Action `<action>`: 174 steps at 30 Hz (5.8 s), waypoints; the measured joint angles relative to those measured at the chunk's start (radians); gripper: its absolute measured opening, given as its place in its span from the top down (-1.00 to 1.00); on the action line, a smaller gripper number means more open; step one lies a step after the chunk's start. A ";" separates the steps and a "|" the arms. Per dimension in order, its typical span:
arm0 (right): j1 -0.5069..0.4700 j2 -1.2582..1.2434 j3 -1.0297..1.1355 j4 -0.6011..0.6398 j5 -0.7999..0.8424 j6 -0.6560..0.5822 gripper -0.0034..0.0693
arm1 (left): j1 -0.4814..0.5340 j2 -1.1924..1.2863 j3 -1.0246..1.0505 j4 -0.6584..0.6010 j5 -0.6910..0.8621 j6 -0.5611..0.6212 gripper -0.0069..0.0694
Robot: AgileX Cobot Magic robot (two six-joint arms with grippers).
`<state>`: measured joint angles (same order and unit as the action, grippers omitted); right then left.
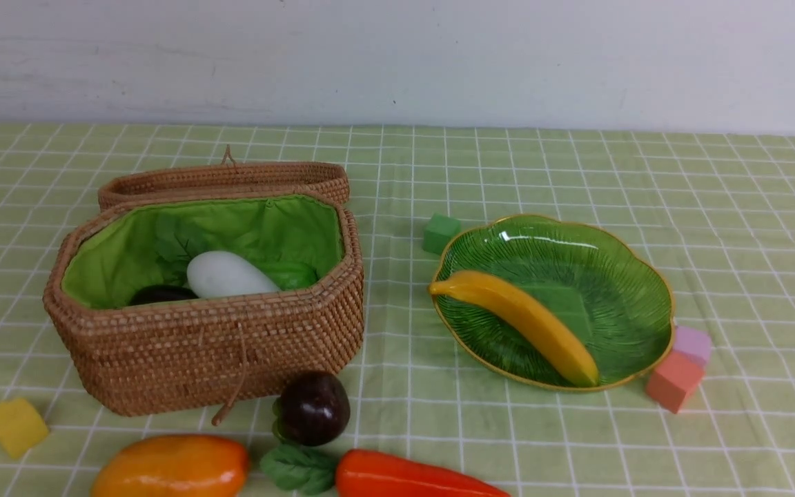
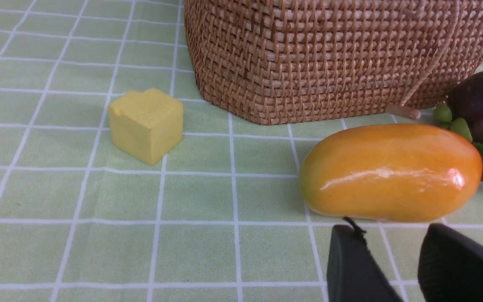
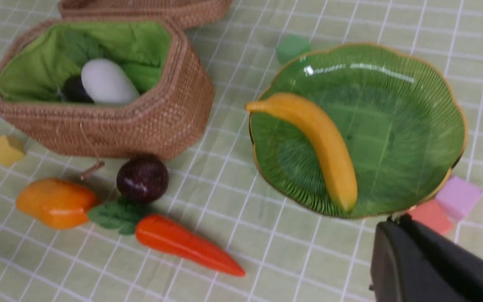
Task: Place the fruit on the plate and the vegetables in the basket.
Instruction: Use the left arm to grab a carrot and put it into the left basket
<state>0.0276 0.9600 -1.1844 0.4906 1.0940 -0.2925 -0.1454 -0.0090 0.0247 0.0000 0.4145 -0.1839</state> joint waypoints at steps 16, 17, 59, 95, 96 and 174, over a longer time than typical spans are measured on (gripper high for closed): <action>-0.036 -0.108 0.117 -0.078 0.154 -0.014 0.93 | 0.000 0.000 0.000 0.000 0.000 0.000 0.19; -0.046 -0.126 0.117 -0.106 0.145 -0.017 0.93 | 0.000 0.000 0.000 0.000 0.000 0.000 0.19; -0.074 -0.971 1.202 -0.658 -0.703 0.453 0.83 | 0.000 0.000 0.000 0.000 0.000 0.000 0.19; -0.074 -0.971 1.203 -0.658 -0.704 0.453 0.71 | 0.000 0.000 0.005 -0.323 -0.557 -0.166 0.19; -0.074 -0.971 1.203 -0.658 -0.704 0.453 0.71 | 0.000 0.000 0.005 -0.352 -0.622 -0.188 0.19; -0.074 -0.971 1.203 -0.658 -0.704 0.453 0.46 | -0.758 1.881 -1.211 0.107 0.195 0.734 -0.61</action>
<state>-0.0460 -0.0111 0.0181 -0.1669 0.3902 0.1602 -0.9032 1.8717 -1.1866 0.1074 0.6099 0.5505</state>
